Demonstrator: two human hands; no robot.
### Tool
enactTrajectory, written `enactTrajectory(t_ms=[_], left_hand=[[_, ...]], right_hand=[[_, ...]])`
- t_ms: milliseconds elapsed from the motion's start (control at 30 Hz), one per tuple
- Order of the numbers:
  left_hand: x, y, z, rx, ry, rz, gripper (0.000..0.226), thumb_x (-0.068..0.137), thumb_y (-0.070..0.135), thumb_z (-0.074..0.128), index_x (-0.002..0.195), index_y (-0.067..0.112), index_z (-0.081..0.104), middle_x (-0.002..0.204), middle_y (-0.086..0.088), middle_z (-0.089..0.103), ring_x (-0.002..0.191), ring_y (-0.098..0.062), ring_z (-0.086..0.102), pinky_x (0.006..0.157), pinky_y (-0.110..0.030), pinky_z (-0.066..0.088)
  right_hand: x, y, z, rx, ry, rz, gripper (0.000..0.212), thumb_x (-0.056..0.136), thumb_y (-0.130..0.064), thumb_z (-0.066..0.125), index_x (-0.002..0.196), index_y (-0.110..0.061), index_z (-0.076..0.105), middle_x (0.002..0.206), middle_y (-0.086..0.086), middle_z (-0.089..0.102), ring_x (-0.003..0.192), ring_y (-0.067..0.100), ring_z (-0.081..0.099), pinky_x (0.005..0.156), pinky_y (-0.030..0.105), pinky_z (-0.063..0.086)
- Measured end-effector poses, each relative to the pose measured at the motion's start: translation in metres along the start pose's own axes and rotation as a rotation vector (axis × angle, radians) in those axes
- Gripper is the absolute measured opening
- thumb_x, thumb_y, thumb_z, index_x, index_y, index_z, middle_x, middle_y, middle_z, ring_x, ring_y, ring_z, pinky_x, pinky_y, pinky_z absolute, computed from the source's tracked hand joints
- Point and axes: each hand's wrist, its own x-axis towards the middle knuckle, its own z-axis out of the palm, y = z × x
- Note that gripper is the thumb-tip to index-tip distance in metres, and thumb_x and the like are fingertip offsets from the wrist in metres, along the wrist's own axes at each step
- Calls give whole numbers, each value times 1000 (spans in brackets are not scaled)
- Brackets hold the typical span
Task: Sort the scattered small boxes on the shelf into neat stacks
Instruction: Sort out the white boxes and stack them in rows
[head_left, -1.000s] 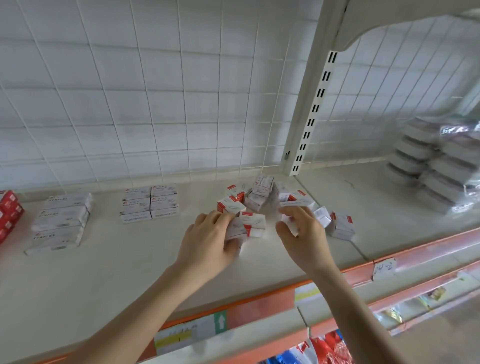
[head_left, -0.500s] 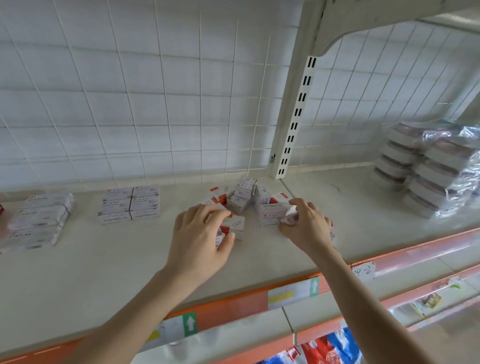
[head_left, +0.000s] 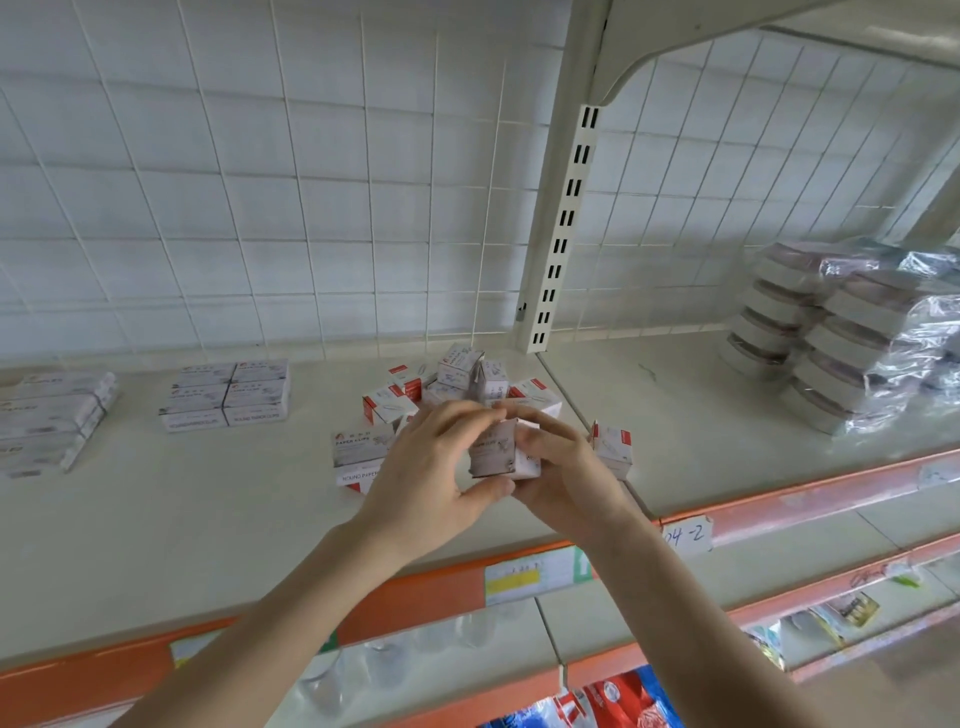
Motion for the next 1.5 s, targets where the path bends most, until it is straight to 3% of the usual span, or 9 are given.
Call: enactTrajectory(t_ms=[167, 400, 633, 867, 967, 1067, 1200, 1333, 1500], left_hand=[[-2, 5, -2, -14, -70, -45, 58, 69, 40, 65, 119, 10, 61, 115, -2, 62, 107, -24, 57, 90, -32, 37], [-7, 2, -7, 13, -134, 45, 54, 74, 37, 62, 123, 17, 58, 115, 3, 61, 104, -18, 56, 90, -33, 40], [-12, 1, -6, 211, -39, 11, 51, 71, 40, 57, 118, 19, 55, 100, -3, 63, 87, -28, 62, 73, -40, 52], [-16, 5, -8, 296, -36, -52, 50, 62, 31, 67, 104, 5, 68, 94, -6, 67, 84, -29, 64, 72, -37, 51], [-18, 6, -12, 269, -25, -62, 51, 63, 33, 68, 103, 2, 68, 95, -7, 68, 86, -29, 65, 77, -30, 44], [-19, 4, -13, 209, -3, -52, 53, 66, 35, 68, 107, 2, 66, 98, -8, 69, 90, -29, 64, 81, -31, 43], [-21, 0, -15, 117, 19, -67, 57, 73, 43, 55, 115, 5, 63, 104, -8, 68, 100, -14, 51, 88, -24, 42], [-21, -2, -22, 64, 32, -90, 49, 81, 41, 53, 116, 8, 63, 109, -4, 63, 101, -14, 55, 87, -24, 45], [-20, -9, -35, 198, 90, -168, 44, 84, 38, 45, 110, 7, 64, 107, -6, 63, 97, -27, 60, 80, -32, 47]], right_hand=[[2, 7, -7, 26, -120, 39, 65, 53, -23, 81, 108, -1, 53, 86, 12, 61, 76, 21, 61, 60, 30, 52], [-6, 4, -20, -191, -168, 94, 62, 51, -25, 82, 106, -8, 60, 97, 13, 63, 90, 27, 61, 80, 39, 51], [-14, 0, -18, -506, -28, -3, 37, 68, -18, 61, 105, -17, 61, 87, -3, 66, 84, 12, 60, 73, 28, 47], [-13, -4, -9, -888, -68, -174, 47, 67, -9, 74, 103, -33, 55, 99, -2, 64, 94, 15, 61, 79, 29, 50], [-11, -4, -6, -1086, -83, -238, 56, 70, -4, 74, 100, -43, 48, 100, -7, 60, 89, 2, 57, 76, 15, 46], [-9, -3, -1, -1185, -102, -332, 51, 71, -2, 71, 100, -38, 49, 93, -14, 56, 83, -10, 53, 70, 6, 41], [-3, 4, 6, -1247, -117, -392, 46, 71, 0, 69, 114, -13, 58, 91, -9, 56, 83, -12, 51, 67, 3, 38], [4, 9, 10, -1300, -81, -419, 46, 68, -10, 74, 111, -13, 59, 94, 0, 58, 77, 3, 52, 67, 7, 39], [8, 11, 11, -1327, -53, -366, 42, 70, -10, 73, 110, -13, 59, 93, -3, 56, 71, -2, 49, 65, 7, 40]])
